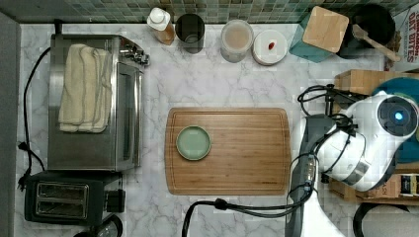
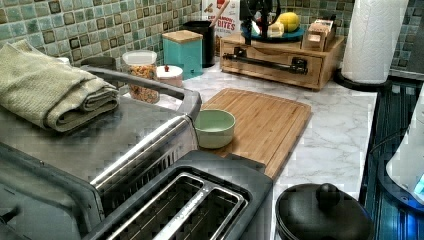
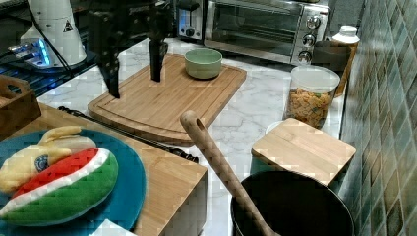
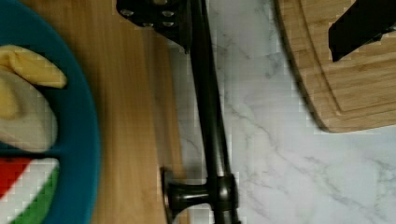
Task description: Open the drawer.
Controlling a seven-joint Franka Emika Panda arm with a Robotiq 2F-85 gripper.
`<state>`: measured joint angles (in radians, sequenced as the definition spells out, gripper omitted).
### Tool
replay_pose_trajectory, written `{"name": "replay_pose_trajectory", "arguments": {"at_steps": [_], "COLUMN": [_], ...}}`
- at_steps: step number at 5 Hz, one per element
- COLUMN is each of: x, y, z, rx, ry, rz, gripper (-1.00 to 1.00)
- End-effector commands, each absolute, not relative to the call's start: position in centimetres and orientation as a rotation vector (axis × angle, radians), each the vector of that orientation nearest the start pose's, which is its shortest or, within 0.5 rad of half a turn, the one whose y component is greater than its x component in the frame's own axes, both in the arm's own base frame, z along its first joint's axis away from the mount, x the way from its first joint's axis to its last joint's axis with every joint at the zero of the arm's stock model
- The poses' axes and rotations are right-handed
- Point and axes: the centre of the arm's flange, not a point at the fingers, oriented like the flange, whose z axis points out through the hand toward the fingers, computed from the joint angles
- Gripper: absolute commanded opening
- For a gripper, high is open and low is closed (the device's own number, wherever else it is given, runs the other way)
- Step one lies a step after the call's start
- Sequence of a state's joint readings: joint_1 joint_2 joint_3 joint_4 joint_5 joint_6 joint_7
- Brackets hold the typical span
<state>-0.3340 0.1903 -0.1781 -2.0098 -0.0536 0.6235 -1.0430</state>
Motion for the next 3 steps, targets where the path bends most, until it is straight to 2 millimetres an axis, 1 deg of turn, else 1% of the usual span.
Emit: {"name": "replay_pose_trajectory", "arguments": {"at_steps": [1, 2, 3], "x": [51.5, 52.0, 52.2], "y": [-27.0, -27.0, -27.2], "z": [36.9, 35.7, 34.9], "rx": [-3.235, -3.258, -3.301], "ry": [0.121, 0.076, 0.071], "rz": [-0.079, -0.062, -0.03], "gripper": [1.0, 1.0, 1.0]}}
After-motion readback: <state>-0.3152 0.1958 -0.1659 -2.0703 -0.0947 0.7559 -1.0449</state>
